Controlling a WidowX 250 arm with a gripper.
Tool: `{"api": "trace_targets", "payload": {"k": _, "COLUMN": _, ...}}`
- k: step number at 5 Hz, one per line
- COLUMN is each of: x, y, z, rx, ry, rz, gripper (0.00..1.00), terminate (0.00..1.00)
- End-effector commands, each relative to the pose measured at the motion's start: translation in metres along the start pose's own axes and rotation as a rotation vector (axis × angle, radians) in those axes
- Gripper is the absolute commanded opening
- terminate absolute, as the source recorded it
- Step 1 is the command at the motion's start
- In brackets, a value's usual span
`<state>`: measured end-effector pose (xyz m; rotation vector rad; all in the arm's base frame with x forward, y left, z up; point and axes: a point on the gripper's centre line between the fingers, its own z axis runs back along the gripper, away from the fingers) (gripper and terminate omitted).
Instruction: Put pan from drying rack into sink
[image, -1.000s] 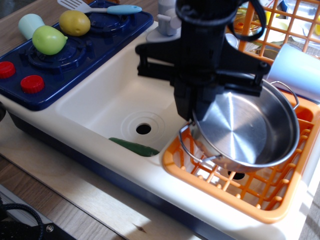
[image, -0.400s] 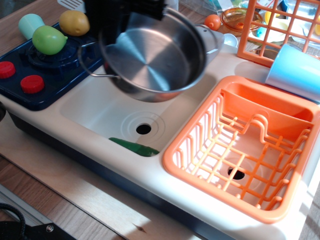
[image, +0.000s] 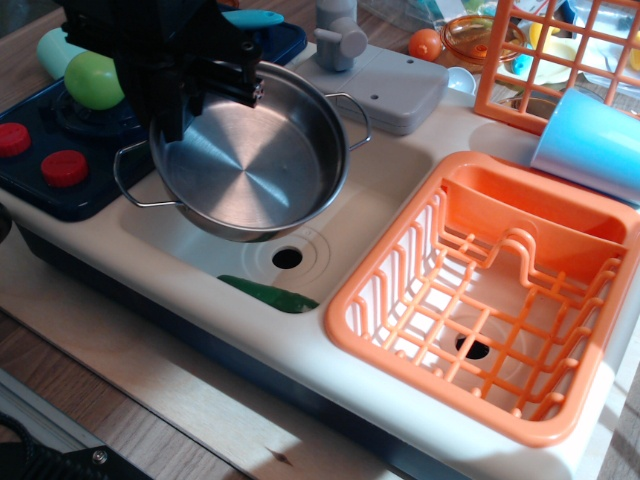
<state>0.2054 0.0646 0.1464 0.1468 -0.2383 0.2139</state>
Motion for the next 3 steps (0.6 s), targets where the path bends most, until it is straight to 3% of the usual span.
{"api": "trace_targets", "payload": {"k": 1, "x": 0.0132, "y": -0.008, "z": -0.0161, "rx": -0.118, "ry": -0.022, "rz": -0.063, "gripper": 1.0, "terminate": 0.0}}
{"api": "trace_targets", "payload": {"k": 2, "x": 0.0132, "y": -0.008, "z": -0.0161, "rx": -0.118, "ry": -0.022, "rz": -0.063, "gripper": 1.0, "terminate": 0.0}}
{"api": "trace_targets", "payload": {"k": 3, "x": 0.0132, "y": -0.008, "z": -0.0161, "rx": -0.118, "ry": -0.022, "rz": -0.063, "gripper": 1.0, "terminate": 1.0}}
